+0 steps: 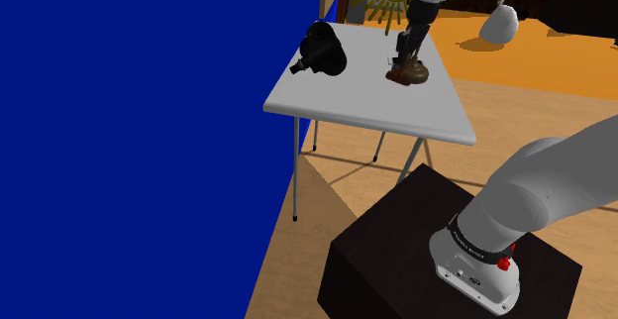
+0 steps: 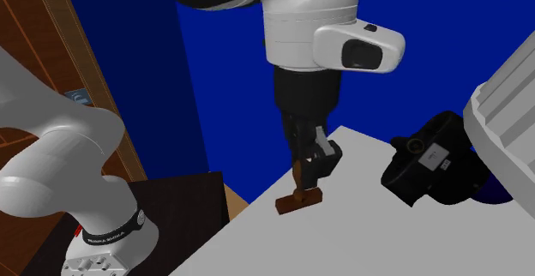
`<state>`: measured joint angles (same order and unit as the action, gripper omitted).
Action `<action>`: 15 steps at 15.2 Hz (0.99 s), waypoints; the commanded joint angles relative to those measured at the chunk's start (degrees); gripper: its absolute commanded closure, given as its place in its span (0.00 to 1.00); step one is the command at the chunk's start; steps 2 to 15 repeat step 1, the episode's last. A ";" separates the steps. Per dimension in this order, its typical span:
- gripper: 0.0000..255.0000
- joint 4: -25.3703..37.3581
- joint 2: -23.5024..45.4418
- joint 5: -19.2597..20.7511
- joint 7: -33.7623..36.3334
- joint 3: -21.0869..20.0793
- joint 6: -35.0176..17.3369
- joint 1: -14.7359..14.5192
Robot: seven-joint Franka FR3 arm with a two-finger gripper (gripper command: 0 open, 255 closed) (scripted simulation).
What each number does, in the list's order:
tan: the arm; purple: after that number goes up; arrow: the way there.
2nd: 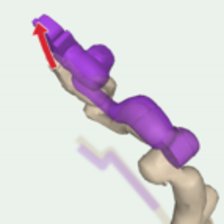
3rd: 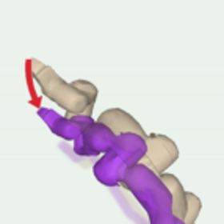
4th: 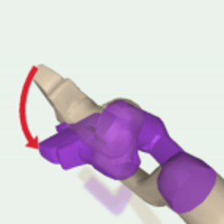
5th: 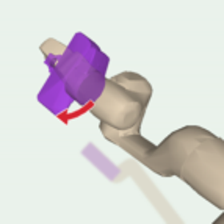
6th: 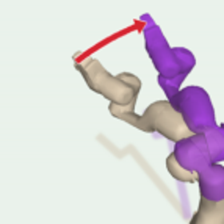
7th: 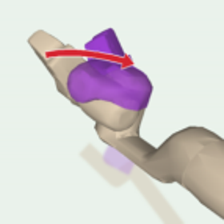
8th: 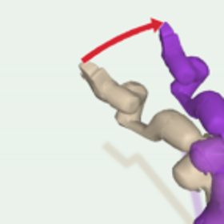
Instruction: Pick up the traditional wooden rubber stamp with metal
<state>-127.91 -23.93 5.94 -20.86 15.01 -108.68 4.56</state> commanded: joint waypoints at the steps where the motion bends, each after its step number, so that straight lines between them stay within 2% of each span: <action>1: 1.00 0.48 0.03 -0.04 0.02 -0.05 0.48 -0.03; 15: 1.00 0.48 0.03 -0.04 0.02 -0.05 0.48 -0.03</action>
